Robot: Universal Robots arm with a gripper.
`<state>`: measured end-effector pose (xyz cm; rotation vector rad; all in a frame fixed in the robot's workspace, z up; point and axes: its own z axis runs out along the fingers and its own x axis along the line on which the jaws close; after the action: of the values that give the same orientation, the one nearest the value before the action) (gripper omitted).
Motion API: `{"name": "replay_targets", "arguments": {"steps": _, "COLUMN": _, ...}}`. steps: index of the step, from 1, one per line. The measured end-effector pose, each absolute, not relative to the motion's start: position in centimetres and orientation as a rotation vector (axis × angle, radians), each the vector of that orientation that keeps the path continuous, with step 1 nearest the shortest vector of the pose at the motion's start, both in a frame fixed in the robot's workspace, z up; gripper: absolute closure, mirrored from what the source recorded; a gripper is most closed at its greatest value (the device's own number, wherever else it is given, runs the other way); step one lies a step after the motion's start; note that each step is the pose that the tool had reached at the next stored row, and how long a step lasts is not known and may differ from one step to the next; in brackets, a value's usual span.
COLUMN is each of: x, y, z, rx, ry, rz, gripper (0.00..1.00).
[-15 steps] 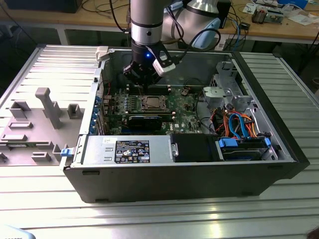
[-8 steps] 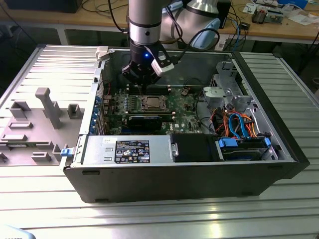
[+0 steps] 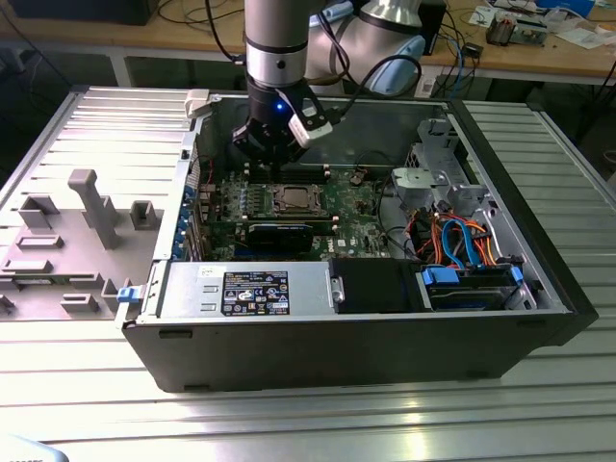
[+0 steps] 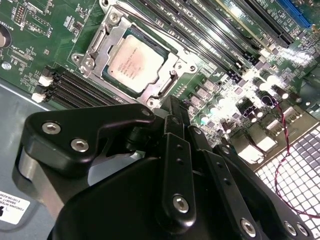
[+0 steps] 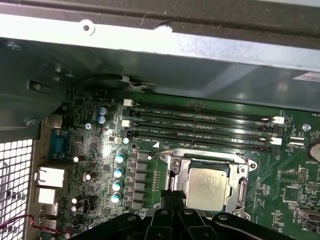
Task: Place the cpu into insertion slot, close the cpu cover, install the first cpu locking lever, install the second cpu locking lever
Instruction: 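Install the first cpu locking lever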
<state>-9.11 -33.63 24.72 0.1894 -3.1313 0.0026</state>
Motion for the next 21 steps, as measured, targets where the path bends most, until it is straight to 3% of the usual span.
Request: {"name": "replay_targets", "arguments": {"steps": 21, "x": -9.99, "y": -33.56, "z": 24.71, "rx": 0.189, "ry": -3.131, "rz": 0.003, "gripper": 0.89}}
